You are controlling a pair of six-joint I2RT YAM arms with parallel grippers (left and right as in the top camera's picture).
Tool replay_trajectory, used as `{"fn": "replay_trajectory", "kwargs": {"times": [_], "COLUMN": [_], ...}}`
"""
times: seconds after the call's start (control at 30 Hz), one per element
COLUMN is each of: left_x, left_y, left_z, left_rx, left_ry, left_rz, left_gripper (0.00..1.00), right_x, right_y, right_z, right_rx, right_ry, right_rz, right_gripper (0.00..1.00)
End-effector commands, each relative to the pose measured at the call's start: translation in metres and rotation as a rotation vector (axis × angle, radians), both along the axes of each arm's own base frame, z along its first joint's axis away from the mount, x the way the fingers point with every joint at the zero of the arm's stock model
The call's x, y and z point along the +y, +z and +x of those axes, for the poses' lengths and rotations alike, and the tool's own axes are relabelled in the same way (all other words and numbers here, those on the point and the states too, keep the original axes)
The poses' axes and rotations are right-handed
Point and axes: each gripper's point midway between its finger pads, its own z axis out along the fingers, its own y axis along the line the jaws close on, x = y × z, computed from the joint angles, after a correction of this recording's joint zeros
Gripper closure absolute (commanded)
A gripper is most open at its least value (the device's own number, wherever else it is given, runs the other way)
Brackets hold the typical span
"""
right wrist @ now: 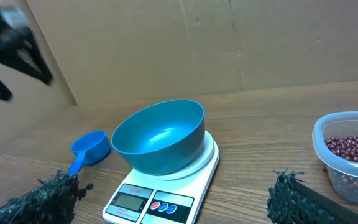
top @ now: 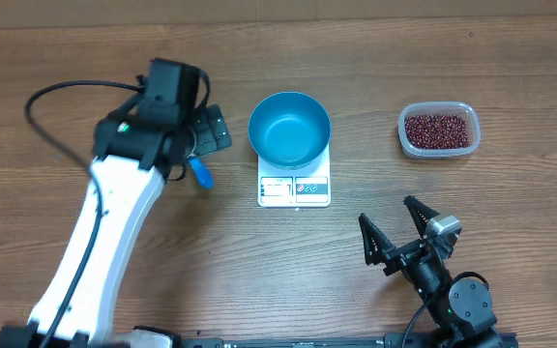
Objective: Scoop item into bowl and weigh 150g on scale
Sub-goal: 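Move the left gripper forward over the blue scoop, then lower the left gripper and grasp the blue scoop's handle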
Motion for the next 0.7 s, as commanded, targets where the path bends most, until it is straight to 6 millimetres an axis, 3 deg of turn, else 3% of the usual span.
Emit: {"fn": "replay_trajectory", "kwargs": {"times": [0.0, 0.03, 0.27, 0.43, 0.67], "left_x": [0.001, 0.001, 0.012, 0.015, 0.009], "left_y": [-0.028, -0.05, -0.109, -0.134, -0.147], "left_z": [0.009, 0.013, 0.014, 0.014, 0.027], "left_rx": [0.079, 0.14, 0.333, 0.4, 0.381], "left_ry": [0.111, 0.118, 0.127, 0.14, 0.134], "left_rz": [-0.01, 0.008, -0.019, -0.015, -0.042], "left_gripper": [0.0, 0.01, 0.0, 0.0, 0.03], "right_x": [0.0, 0.0, 0.0, 0.0, 0.0], "right_y": [-0.002, -0.002, -0.002, -0.002, -0.002], "right_z": [0.0, 0.0, 0.0, 0.0, 0.0], "right_rx": [-0.002, -0.002, -0.002, -0.002, -0.002], "right_ry": [-0.001, -0.001, -0.002, -0.001, -0.001], "right_rz": [0.0, 0.0, 0.0, 0.0, 0.0], "right_gripper": [0.0, 0.0, 0.0, 0.0, 0.0]}}
